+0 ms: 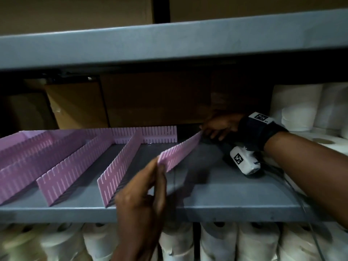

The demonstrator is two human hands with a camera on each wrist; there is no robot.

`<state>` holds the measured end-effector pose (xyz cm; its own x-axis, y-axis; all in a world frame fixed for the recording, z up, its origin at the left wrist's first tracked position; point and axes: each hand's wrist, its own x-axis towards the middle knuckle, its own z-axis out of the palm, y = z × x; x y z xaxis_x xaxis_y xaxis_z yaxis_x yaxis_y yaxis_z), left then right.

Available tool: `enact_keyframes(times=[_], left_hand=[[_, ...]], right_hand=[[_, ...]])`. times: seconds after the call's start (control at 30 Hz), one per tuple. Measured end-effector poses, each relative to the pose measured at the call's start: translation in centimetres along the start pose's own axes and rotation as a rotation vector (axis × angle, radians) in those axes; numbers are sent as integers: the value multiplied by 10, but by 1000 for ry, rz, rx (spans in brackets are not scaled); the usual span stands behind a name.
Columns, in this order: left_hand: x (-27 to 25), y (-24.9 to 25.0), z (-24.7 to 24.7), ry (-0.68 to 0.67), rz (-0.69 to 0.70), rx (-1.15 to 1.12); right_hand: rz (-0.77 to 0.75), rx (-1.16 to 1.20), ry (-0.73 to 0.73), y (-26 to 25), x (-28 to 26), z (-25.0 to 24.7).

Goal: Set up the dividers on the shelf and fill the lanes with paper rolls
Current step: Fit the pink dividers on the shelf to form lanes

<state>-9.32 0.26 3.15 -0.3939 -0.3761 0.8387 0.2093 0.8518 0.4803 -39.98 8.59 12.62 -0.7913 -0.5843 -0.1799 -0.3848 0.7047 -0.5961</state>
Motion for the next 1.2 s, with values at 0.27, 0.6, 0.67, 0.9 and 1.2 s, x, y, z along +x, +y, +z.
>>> enact_keyframes(times=[0.27, 0.6, 0.67, 0.9, 1.2], left_hand=[[19, 8, -24, 270, -163, -193], [41, 8, -43, 163, -196, -100], [42, 4, -41, 160, -229, -93], [49, -16, -31, 155, -395, -53], [46, -15, -32, 168, -456, -58]], right_hand=[[-237, 456, 89, -27, 26, 1], [-388, 839, -19, -52, 57, 11], [-408, 855, -28, -53, 61, 13], [-427, 822, -44, -55, 81, 21], [-411, 707, -49, -60, 91, 31]])
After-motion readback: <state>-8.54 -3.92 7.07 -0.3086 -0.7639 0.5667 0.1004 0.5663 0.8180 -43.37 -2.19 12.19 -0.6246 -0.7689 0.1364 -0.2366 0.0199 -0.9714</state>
